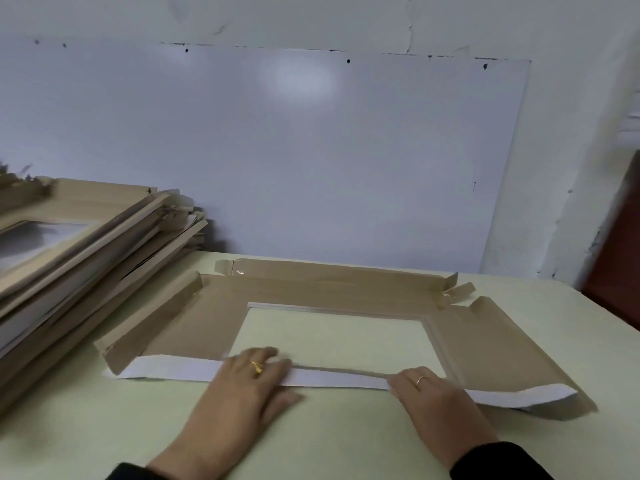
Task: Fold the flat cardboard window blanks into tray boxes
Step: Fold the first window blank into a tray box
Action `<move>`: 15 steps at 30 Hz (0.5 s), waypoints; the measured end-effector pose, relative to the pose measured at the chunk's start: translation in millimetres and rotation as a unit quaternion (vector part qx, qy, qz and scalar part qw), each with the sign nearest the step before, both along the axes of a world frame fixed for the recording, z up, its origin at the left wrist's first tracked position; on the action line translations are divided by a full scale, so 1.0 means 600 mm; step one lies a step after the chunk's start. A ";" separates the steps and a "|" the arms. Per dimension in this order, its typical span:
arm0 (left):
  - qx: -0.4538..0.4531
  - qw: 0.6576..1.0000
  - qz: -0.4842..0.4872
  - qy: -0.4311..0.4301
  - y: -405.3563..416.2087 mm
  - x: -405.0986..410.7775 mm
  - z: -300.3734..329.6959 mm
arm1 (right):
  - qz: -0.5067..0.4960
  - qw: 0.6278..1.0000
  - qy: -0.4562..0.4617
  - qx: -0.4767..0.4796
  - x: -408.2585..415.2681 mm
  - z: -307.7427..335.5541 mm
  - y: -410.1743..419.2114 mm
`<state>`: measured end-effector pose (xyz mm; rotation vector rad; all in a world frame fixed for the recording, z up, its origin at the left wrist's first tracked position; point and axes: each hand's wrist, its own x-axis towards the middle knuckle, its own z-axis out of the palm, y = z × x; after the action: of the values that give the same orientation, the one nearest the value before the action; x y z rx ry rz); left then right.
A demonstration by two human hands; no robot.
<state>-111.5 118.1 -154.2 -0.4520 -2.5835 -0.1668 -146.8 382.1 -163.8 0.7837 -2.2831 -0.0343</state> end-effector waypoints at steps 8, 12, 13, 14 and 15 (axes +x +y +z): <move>-0.093 0.992 -0.006 0.081 0.094 0.000 0.014 | 0.004 0.993 0.116 -0.008 0.020 0.016 -0.025; -0.071 0.996 0.027 0.035 0.089 0.002 0.017 | 0.081 0.986 0.147 -0.015 0.042 0.030 -0.040; -0.067 0.997 0.033 0.025 0.084 0.002 0.018 | 0.096 0.986 0.136 -0.016 0.046 0.027 -0.047; -0.064 0.997 0.048 0.024 0.078 0.002 0.020 | 0.100 0.987 0.126 -0.010 0.050 0.021 -0.054; -0.050 0.996 0.064 0.024 0.070 0.003 0.023 | 0.101 0.991 0.085 0.022 0.050 0.015 -0.057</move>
<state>-109.8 160.0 -140.6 -0.3198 -2.5714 0.0170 -117.0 347.7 -154.6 0.9935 -2.0407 -0.0571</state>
